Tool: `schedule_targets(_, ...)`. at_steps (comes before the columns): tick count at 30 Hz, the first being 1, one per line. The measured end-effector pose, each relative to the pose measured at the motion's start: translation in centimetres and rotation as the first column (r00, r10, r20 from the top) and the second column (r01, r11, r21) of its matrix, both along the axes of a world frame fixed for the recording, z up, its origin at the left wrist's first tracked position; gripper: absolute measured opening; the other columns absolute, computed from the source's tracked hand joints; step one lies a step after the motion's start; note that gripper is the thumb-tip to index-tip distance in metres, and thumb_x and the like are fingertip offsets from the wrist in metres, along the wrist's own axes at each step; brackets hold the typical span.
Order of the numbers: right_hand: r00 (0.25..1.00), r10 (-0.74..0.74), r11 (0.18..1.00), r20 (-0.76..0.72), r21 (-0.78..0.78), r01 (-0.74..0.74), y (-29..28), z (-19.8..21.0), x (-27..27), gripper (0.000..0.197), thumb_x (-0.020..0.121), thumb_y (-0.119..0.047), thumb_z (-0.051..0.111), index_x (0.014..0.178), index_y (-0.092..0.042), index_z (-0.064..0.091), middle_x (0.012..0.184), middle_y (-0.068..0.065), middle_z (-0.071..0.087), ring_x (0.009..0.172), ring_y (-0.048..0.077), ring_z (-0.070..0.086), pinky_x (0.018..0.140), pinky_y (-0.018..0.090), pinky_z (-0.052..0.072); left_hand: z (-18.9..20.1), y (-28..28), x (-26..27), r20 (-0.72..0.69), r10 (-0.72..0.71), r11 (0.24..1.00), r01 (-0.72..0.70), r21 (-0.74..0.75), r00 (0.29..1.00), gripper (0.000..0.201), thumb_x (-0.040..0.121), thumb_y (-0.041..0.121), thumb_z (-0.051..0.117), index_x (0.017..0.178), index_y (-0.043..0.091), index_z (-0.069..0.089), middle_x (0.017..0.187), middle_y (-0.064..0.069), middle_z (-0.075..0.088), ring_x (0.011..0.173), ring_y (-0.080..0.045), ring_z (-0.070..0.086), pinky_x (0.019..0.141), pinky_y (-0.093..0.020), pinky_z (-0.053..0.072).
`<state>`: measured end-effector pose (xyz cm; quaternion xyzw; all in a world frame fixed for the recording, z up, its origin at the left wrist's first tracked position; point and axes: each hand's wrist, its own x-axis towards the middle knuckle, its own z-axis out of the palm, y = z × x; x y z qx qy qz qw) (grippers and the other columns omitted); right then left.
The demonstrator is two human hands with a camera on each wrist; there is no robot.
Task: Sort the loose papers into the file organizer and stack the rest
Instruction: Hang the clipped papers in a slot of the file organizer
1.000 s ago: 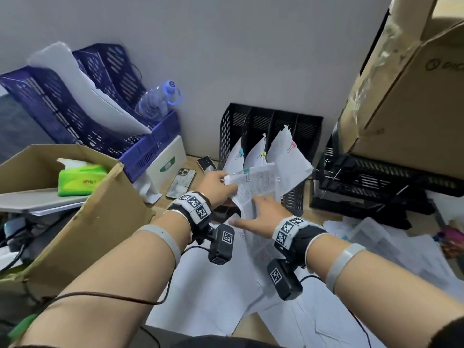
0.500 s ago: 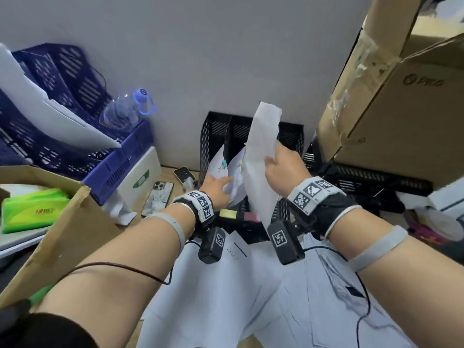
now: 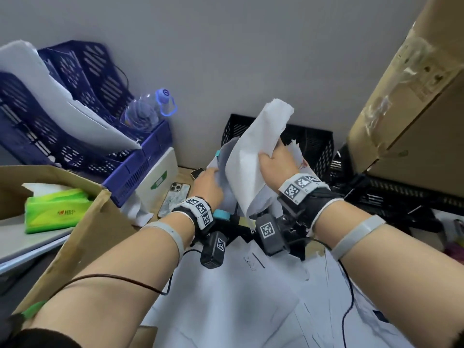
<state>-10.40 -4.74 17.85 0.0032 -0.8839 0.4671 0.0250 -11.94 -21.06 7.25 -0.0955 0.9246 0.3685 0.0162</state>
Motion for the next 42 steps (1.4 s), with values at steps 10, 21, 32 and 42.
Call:
schedule_targets(10,0.969,-0.048,0.999,0.244,0.027,0.042,-4.0,-4.7,-3.2,0.022,0.093,-0.015,0.039,0.106,-0.006,0.054,0.074,0.012,0.066,0.052,0.014,0.068,0.047,0.019,0.05,1.3,-1.2,0.9,-0.082,-0.005,1.0,0.002,-0.031,0.997,0.038,0.085,-0.003,0.042,0.114,0.021,0.045,0.084,-0.008,0.057,0.063,-0.02,0.049,0.054,-0.03,0.032)
schedule_targets(21,0.886,0.029,0.999,0.463,-0.001,-0.032,-3.8,-11.5,-3.3,0.032,0.073,-0.025,0.042,0.085,-0.001,0.059,0.089,0.023,0.072,0.082,0.039,0.071,0.081,0.049,0.059,0.1,-0.5,1.7,-0.052,-0.043,0.999,0.044,0.008,0.998,0.034,0.086,0.004,0.049,0.11,0.025,0.037,0.074,-0.004,0.053,0.063,-0.026,0.056,0.057,-0.04,0.051)
schedule_targets(32,0.702,0.233,0.956,0.673,-0.292,-0.037,4.7,-12.3,4.0,0.01,0.1,-0.013,0.047,0.098,-0.014,0.057,0.079,0.009,0.058,0.064,0.021,0.059,0.061,0.027,0.048,-0.8,8.3,4.2,-0.222,-0.231,0.915,0.289,0.282,0.947,0.019,0.088,0.005,0.055,0.087,0.023,0.06,0.081,0.006,0.064,0.073,-0.021,0.067,0.072,-0.035,0.058)
schedule_targets(42,0.693,-0.218,0.976,0.687,0.16,0.149,26.9,-18.9,15.0,0.021,0.091,-0.011,0.051,0.099,-0.016,0.07,0.107,0.008,0.068,0.096,0.027,0.064,0.08,0.031,0.051,-8.3,26.3,10.0,0.177,-0.582,0.784,0.49,0.38,0.794,0.017,0.088,0.009,0.055,0.087,0.023,0.064,0.081,0.0,0.069,0.075,-0.021,0.074,0.076,-0.043,0.061)
